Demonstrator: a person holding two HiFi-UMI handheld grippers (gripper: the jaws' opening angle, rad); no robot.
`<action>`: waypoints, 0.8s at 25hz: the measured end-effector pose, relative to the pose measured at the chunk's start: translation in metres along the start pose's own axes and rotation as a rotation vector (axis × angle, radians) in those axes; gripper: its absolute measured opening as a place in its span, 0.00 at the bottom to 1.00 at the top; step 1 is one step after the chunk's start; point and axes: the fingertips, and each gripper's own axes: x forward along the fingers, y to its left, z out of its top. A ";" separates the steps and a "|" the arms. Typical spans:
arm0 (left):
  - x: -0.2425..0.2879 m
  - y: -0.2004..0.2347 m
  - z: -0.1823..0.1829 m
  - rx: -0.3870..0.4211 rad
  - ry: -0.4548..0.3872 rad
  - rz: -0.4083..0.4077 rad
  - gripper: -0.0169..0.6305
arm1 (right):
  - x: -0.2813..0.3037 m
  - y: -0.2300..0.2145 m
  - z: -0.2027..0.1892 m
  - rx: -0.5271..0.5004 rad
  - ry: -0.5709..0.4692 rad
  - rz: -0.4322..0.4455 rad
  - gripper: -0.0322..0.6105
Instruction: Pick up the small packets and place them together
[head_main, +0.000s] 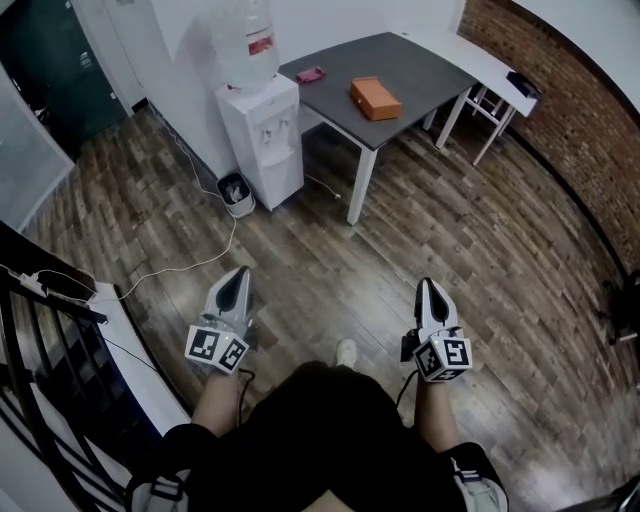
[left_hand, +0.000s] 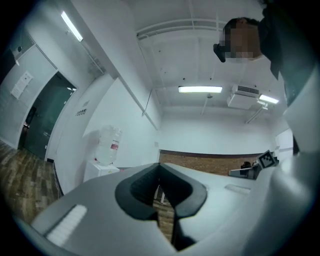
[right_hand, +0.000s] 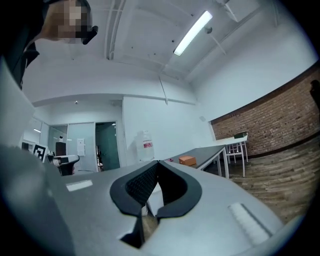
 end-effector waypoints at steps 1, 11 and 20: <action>0.011 -0.002 0.001 0.001 -0.008 -0.004 0.03 | 0.008 -0.008 0.004 0.005 -0.011 0.001 0.05; 0.118 -0.041 -0.011 -0.050 -0.032 -0.050 0.03 | 0.058 -0.072 0.031 0.010 -0.032 0.012 0.05; 0.172 -0.074 -0.033 -0.048 0.030 -0.121 0.03 | 0.073 -0.114 0.035 0.007 -0.027 0.001 0.05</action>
